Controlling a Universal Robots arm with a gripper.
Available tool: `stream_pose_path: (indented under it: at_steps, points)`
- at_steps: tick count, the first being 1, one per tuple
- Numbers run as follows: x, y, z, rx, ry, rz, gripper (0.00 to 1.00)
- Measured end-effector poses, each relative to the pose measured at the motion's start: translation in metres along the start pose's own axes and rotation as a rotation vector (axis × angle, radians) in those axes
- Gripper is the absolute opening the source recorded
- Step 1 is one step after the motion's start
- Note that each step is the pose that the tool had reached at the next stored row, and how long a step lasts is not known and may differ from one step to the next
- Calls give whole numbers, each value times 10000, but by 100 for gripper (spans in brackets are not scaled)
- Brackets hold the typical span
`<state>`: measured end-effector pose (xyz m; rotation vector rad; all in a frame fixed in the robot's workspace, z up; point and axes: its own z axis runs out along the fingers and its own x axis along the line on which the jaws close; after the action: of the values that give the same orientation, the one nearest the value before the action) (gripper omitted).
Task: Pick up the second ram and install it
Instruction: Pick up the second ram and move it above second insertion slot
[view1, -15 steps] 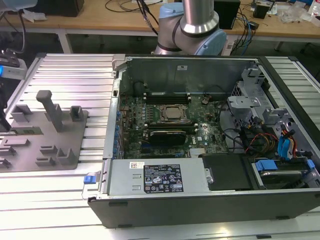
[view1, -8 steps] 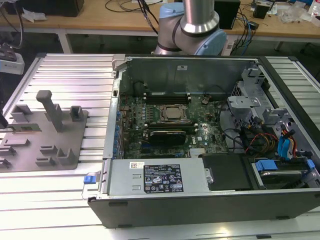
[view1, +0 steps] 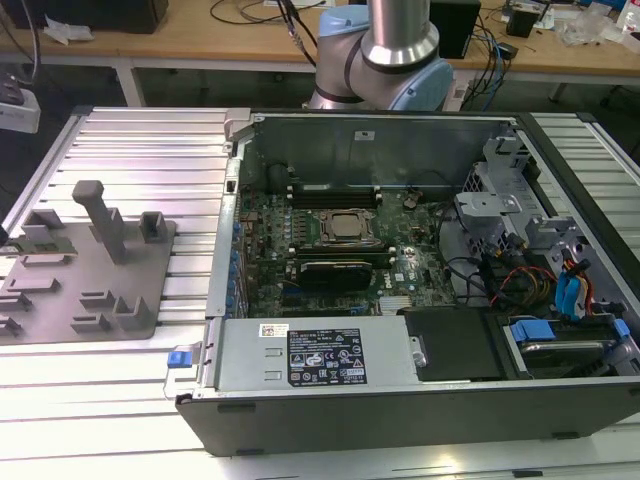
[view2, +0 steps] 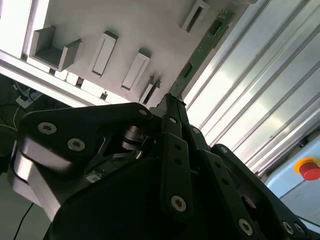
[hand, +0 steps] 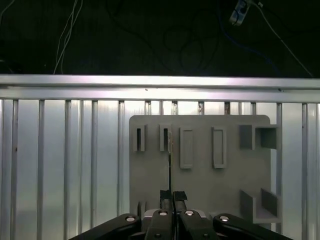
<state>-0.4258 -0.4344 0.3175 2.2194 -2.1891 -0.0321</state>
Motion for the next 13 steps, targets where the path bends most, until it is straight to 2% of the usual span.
stream_pose_path:
  at_steps: [2, 9, 13]
  points:
    - [-1, 3, -96, 1, -1, 0, 9]
    - [-1, 8, -244, 0, -2, 1, 9]
    - [-1, 12, -360, 1, -18, 0, 9]
